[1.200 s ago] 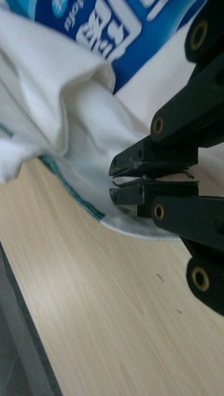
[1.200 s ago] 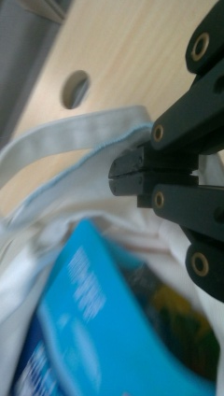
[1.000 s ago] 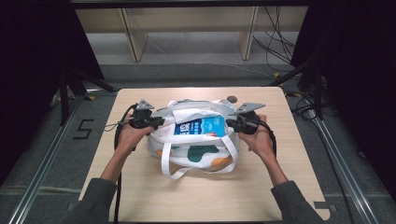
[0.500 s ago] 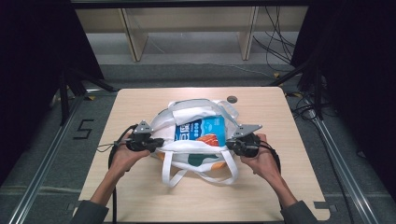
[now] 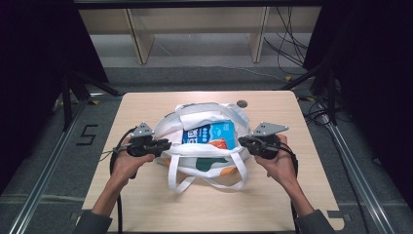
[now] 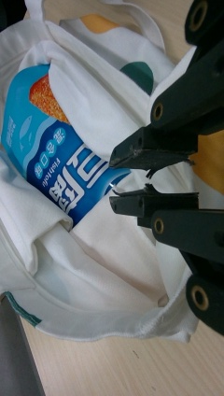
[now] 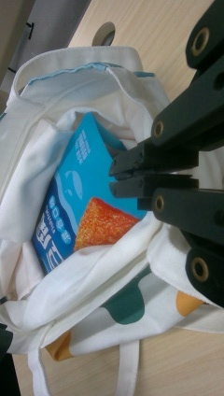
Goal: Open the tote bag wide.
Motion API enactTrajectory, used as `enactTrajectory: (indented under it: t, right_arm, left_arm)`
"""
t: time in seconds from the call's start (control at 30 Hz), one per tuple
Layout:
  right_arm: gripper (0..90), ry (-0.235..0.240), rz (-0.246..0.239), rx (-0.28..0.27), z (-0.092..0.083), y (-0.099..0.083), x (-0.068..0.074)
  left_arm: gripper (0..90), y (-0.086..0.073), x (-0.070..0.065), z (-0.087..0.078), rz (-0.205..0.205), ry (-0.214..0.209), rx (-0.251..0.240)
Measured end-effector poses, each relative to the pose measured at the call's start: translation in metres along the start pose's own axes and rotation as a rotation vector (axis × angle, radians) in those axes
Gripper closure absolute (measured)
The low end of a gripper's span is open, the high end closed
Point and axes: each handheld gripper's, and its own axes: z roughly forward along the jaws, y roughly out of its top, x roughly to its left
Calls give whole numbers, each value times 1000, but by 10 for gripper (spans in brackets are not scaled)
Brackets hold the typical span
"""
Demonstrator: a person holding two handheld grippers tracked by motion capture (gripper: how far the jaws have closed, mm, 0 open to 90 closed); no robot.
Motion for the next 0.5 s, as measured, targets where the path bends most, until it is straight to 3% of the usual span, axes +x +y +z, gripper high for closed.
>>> enactTrajectory:
  t: [0.1, 0.17, 0.3, 0.5]
  right_arm:
    - [875, -2, -26, -9, -2, 1, -1]
    - [864, -1, 12, -12, -5, 0, -1]
    - [846, -11, -4, -41, -9, 0, -5]
    - [818, -17, 37, -28, -13, -1, -4]
  left_arm:
    - [741, 0, -3, -2, -21, -15, -22]
    - [726, 0, -4, -5, -26, -15, -27]
    - [704, -1, -6, -10, -29, -23, -38]
    - [671, -2, -8, -14, -38, -34, -38]
